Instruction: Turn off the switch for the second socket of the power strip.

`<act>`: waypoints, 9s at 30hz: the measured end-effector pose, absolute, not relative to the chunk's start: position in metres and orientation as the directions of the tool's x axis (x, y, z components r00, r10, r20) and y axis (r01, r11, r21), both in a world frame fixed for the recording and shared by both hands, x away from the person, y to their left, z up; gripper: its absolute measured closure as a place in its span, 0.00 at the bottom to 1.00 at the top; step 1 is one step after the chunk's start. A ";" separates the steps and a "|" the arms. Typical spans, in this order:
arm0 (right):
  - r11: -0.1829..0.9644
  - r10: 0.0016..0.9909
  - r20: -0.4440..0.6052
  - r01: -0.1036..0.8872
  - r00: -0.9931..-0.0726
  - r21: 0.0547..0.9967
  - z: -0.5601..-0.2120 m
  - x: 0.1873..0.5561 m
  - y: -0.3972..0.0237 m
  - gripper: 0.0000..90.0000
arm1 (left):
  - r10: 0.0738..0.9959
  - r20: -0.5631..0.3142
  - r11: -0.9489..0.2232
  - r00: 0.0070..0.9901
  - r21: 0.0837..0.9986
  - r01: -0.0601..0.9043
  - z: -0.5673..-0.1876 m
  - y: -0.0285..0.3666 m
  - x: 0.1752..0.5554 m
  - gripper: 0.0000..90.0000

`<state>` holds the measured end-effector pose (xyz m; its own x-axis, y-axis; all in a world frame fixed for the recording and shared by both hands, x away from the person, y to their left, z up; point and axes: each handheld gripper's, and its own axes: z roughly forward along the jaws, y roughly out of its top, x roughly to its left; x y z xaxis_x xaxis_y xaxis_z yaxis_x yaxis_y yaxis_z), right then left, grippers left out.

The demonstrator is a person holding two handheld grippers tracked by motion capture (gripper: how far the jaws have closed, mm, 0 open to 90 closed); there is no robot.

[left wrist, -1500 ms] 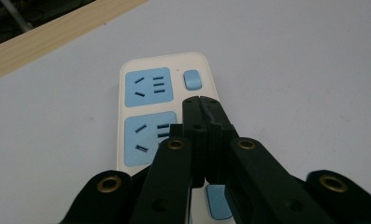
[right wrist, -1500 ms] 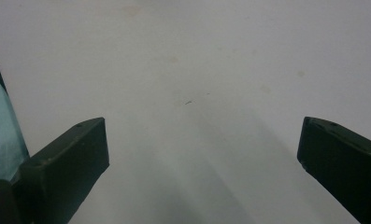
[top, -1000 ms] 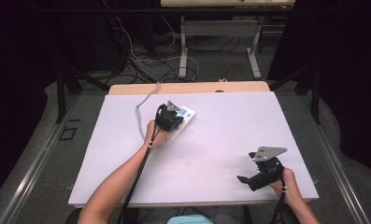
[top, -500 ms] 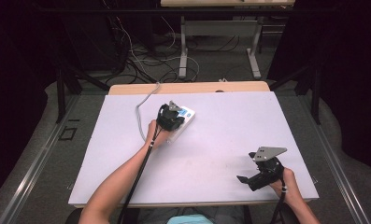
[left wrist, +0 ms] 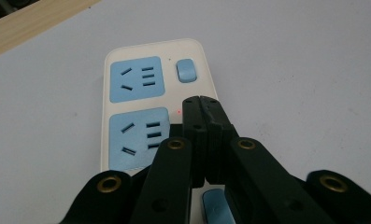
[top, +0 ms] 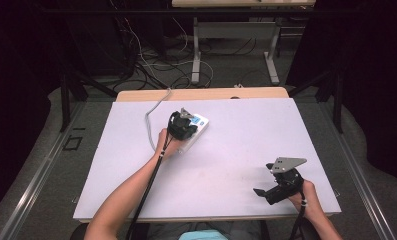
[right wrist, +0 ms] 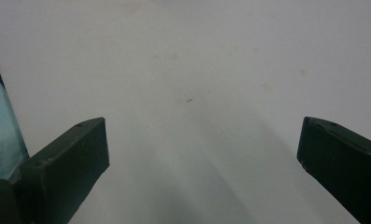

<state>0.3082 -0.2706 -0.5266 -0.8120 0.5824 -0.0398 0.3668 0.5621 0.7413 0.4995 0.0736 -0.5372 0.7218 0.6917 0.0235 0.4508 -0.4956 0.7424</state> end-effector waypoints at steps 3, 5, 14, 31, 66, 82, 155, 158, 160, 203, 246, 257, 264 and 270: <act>0.566 0.578 -0.041 0.364 -0.815 0.740 -0.527 0.308 -0.271 0.02 | 0.692 0.023 -0.495 0.722 0.743 0.451 -0.538 0.073 0.499 1.00; 0.565 0.581 -0.042 0.366 -0.813 0.740 -0.527 0.308 -0.270 0.02 | 0.691 0.028 -0.494 0.722 0.748 0.444 -0.538 0.073 0.500 1.00; 0.561 0.586 -0.043 0.367 -0.809 0.742 -0.527 0.308 -0.271 0.02 | 0.698 0.031 -0.488 0.716 0.752 0.443 -0.539 0.068 0.500 1.00; 0.568 0.582 -0.044 0.367 -0.812 0.737 -0.527 0.307 -0.270 0.02 | 0.692 0.037 -0.496 0.721 0.749 0.438 -0.539 0.070 0.499 1.00; 0.581 0.571 -0.059 0.351 -0.819 0.734 -0.527 0.307 -0.270 0.02 | 0.705 0.048 -0.490 0.708 0.755 0.436 -0.541 0.067 0.497 1.00; 0.582 0.570 -0.059 0.352 -0.820 0.733 -0.527 0.307 -0.270 0.02 | 0.702 0.042 -0.490 0.711 0.753 0.439 -0.541 0.068 0.497 1.00; 0.597 0.560 -0.068 0.345 -0.826 0.725 -0.528 0.307 -0.269 0.02 | 0.704 0.022 -0.465 0.710 0.770 0.438 -0.539 0.072 0.499 0.98; 0.596 0.561 -0.069 0.345 -0.825 0.725 -0.528 0.307 -0.269 0.02 | 0.689 0.013 -0.475 0.725 0.763 0.438 -0.537 0.073 0.498 0.95; 0.599 0.558 -0.072 0.341 -0.826 0.725 -0.528 0.307 -0.269 0.02 | 0.694 0.018 -0.461 0.720 0.779 0.425 -0.536 0.072 0.497 0.93; 0.599 0.560 -0.066 0.349 -0.826 0.721 -0.526 0.305 -0.268 0.02 | 0.701 0.046 -0.483 0.711 0.764 0.428 -0.508 0.098 0.450 0.00; 0.610 0.557 -0.067 0.352 -0.828 0.710 -0.527 0.305 -0.266 0.02 | 0.757 0.087 -0.463 0.647 0.770 0.439 -0.501 0.170 0.359 0.00; 0.604 0.560 -0.076 0.344 -0.825 0.719 -0.528 0.305 -0.265 0.02 | 0.762 0.116 -0.482 0.637 0.759 0.438 -0.505 0.185 0.333 0.00; 0.609 0.555 -0.073 0.345 -0.829 0.714 -0.528 0.306 -0.265 0.02 | 0.765 0.108 -0.471 0.635 0.766 0.438 -0.511 0.197 0.316 0.00; 0.612 0.552 -0.074 0.343 -0.831 0.713 -0.528 0.306 -0.265 0.02 | 0.765 0.085 -0.452 0.639 0.777 0.438 -0.517 0.204 0.299 0.00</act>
